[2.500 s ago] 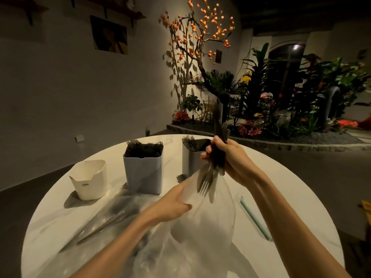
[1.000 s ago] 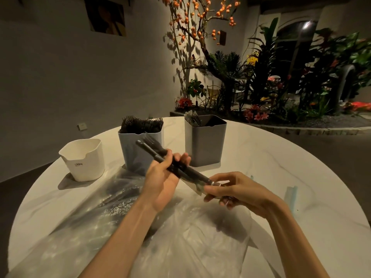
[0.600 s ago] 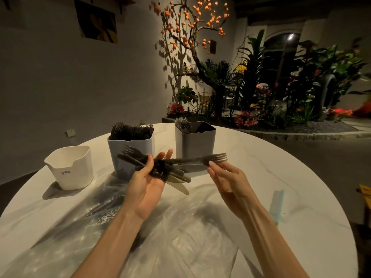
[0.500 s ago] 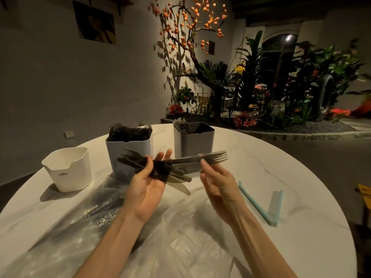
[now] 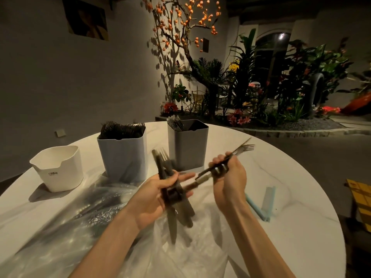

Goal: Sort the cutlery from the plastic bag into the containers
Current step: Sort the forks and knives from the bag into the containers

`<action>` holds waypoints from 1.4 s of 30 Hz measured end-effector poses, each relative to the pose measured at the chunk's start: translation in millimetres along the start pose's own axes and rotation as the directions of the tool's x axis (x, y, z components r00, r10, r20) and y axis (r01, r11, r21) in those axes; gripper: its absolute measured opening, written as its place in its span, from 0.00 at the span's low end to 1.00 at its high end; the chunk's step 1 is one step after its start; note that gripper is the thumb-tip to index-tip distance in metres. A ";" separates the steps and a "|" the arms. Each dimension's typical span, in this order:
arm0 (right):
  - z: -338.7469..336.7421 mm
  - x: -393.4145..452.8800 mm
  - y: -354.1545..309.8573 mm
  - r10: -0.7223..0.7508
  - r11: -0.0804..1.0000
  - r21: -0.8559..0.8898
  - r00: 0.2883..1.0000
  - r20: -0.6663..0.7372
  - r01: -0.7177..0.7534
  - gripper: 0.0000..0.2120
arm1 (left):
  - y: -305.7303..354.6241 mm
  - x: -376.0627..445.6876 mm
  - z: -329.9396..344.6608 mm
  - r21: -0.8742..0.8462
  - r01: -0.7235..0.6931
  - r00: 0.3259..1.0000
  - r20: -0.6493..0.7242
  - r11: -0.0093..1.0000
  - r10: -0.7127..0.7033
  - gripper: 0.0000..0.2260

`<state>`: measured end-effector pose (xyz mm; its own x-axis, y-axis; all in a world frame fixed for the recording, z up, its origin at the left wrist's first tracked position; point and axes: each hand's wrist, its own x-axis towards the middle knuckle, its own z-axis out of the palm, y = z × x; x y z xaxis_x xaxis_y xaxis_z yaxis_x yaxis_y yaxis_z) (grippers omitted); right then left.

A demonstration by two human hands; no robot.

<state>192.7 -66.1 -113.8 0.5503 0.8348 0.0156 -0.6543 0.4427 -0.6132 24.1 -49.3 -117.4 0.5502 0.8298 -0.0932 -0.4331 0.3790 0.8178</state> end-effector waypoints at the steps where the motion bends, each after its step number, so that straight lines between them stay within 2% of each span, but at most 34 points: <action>1: -2.5 4.2 -5.9 -0.003 0.997 0.077 1.000 -0.011 0.004 0.11 | -1.0 -0.3 -1.5 0.070 0.026 1.000 0.016 0.997 -0.027 0.07; 2: -5.0 6.9 -12.9 0.000 0.993 0.116 1.000 -0.012 0.002 0.11 | -2.3 0.3 -2.9 0.156 0.032 0.999 0.017 0.987 -0.035 0.08; 4: -8.0 8.7 -19.9 0.034 0.998 0.057 0.999 0.009 -0.034 0.11 | -4.5 1.2 -6.5 0.275 -0.006 1.000 -0.007 0.961 0.008 0.09; 8: -4.4 -0.9 -11.4 0.227 0.959 -0.218 0.949 0.218 -0.179 0.12 | -5.2 6.3 -9.7 0.274 -0.105 0.994 0.012 0.956 0.106 0.10; 10: -0.2 -8.4 -4.1 0.231 0.898 -0.432 0.925 0.301 -0.083 0.14 | -3.3 6.7 -8.8 0.227 -0.160 0.987 0.069 0.961 0.148 0.10; 12: 4.9 -17.3 1.9 0.137 0.831 -0.547 0.914 0.383 0.105 0.15 | -0.8 5.2 -5.6 0.203 -0.256 0.964 0.129 0.945 0.233 0.09; 15: 13.2 -28.5 3.5 -0.034 0.789 -0.537 0.894 0.447 0.298 0.14 | 5.2 3.6 4.8 0.215 -0.415 0.906 0.184 0.884 0.381 0.07; 17: 16.0 -32.0 4.7 -0.107 0.770 -0.523 0.883 0.457 0.364 0.11 | 2.4 7.7 9.5 0.301 -0.452 0.891 0.183 0.840 0.415 0.07; 20: 11.5 -35.8 13.9 -0.072 0.726 -0.578 0.877 0.475 0.372 0.11 | -18.0 15.5 6.3 0.435 -0.353 0.934 0.110 0.828 0.340 0.10; 22: 5.9 -37.3 20.8 0.047 0.738 -0.628 0.909 0.414 0.247 0.12 | -29.8 17.4 0.0 0.431 -0.266 0.960 0.036 0.862 0.278 0.11; 24: 5.9 -37.5 18.7 0.134 0.786 -0.604 0.917 0.377 0.133 0.15 | -30.2 17.7 -5.2 0.385 -0.237 0.965 -0.015 0.892 0.263 0.10; 26: 10.6 -36.4 9.3 0.073 0.843 -0.515 0.914 0.400 0.158 0.18 | -23.0 16.7 -7.2 0.332 -0.234 0.965 -0.033 0.914 0.260 0.11; 29: 19.7 -36.9 -2.9 -0.093 0.852 -0.429 0.894 0.439 0.299 0.17 | -14.1 10.5 -2.7 0.333 -0.205 0.978 0.045 0.920 0.201 0.12; 31: 21.4 -35.6 -4.8 -0.130 0.864 -0.399 0.902 0.412 0.307 0.16 | -14.4 4.3 3.3 0.491 -0.158 0.986 0.123 0.857 0.112 0.13; 33: 18.6 -31.4 -6.1 -0.141 0.903 -0.333 0.920 0.366 0.271 0.14 | -18.5 1.7 8.3 0.740 -0.122 0.992 0.119 0.661 0.050 0.11; 34: 16.8 -28.6 -7.0 -0.151 0.917 -0.299 0.924 0.351 0.263 0.14 | -21.0 2.2 10.2 0.813 -0.107 0.994 0.093 0.573 0.054 0.09; 35: 15.4 -26.0 -8.2 -0.161 0.923 -0.283 0.928 0.336 0.263 0.13 | -22.9 3.4 10.7 0.836 -0.094 0.995 0.066 0.540 0.072 0.09; 38: 14.0 -18.4 -13.9 -0.194 0.937 -0.235 0.945 0.265 0.258 0.16 | -22.2 6.0 9.5 0.819 -0.038 0.995 -0.024 0.572 0.100 0.09; 40: 11.5 -12.1 -18.3 -0.211 0.956 -0.166 0.959 0.191 0.243 0.17 | -19.2 6.4 7.1 0.764 0.002 0.989 -0.097 0.645 0.113 0.10; 42: 8.4 -7.7 -20.0 -0.210 0.953 -0.199 0.971 0.116 0.230 0.16 | -16.0 6.7 3.5 0.670 0.019 0.983 -0.149 0.742 0.109 0.11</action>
<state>197.2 -78.7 -95.0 0.6116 0.7555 0.2350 -0.3939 0.5483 -0.7377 37.3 -51.2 -129.1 0.3868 0.9180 -0.0871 0.1682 0.0226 0.9855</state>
